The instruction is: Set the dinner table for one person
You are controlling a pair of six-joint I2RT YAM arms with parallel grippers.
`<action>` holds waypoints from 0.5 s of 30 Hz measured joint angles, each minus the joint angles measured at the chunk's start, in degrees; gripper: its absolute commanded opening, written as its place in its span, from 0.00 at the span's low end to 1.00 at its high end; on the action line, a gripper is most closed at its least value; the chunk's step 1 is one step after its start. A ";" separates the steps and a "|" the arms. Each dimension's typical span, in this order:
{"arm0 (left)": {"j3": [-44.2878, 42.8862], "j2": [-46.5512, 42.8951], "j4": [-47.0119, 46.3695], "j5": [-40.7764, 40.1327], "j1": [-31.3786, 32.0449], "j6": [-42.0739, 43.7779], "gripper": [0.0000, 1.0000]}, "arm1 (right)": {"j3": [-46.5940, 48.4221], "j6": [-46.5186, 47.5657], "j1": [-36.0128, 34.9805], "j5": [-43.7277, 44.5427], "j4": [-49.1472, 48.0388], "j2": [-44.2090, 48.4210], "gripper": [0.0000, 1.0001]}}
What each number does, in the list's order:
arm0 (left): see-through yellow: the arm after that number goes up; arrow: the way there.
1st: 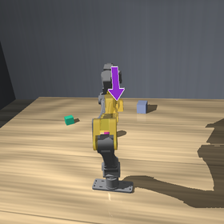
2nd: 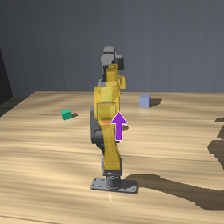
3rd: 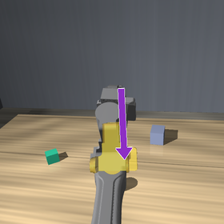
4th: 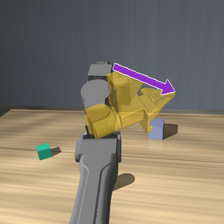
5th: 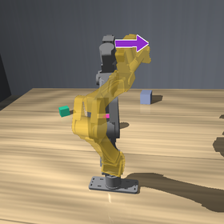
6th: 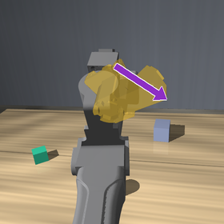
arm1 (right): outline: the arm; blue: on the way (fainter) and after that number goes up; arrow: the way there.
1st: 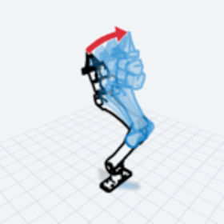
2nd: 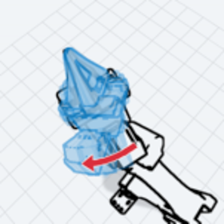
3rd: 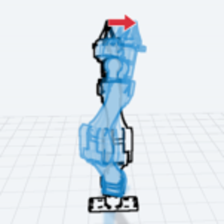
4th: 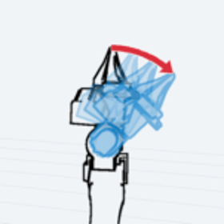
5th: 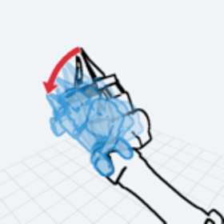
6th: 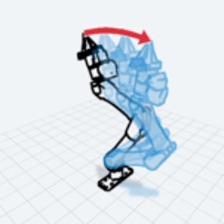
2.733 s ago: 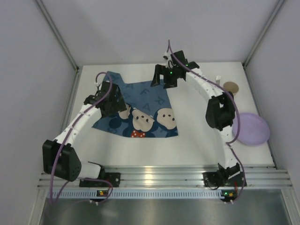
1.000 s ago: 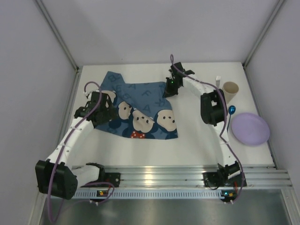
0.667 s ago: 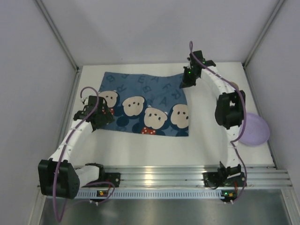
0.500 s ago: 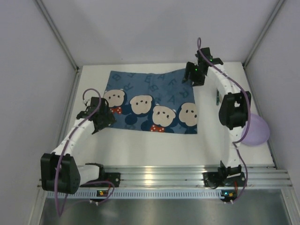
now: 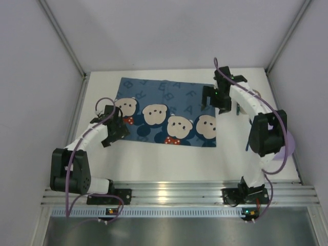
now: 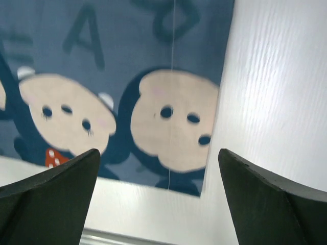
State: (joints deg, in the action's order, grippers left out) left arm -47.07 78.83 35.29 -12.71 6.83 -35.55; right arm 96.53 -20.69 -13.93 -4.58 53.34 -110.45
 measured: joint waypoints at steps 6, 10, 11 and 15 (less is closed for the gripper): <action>0.04 1.22 -1.64 -0.98 0.00 -0.42 0.98 | -23.26 -1.14 -3.21 -3.32 -2.97 17.92 1.00; -0.81 3.93 -1.92 -0.87 -0.09 -0.33 0.97 | -31.30 -2.16 -3.02 -3.02 -3.43 20.83 1.00; -1.27 4.70 -1.99 -0.59 -0.11 -0.33 0.97 | -32.94 -2.51 -3.02 -2.78 -4.00 20.81 1.00; -3.30 6.43 -1.99 0.57 -0.11 -0.37 0.97 | -38.25 -3.74 -3.02 -2.45 -6.27 20.81 1.00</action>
State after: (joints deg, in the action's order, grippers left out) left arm -50.37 85.25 33.30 -12.14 6.72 -35.92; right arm 58.28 -24.43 -16.95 -7.03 47.07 -89.65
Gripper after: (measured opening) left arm 0.972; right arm 0.996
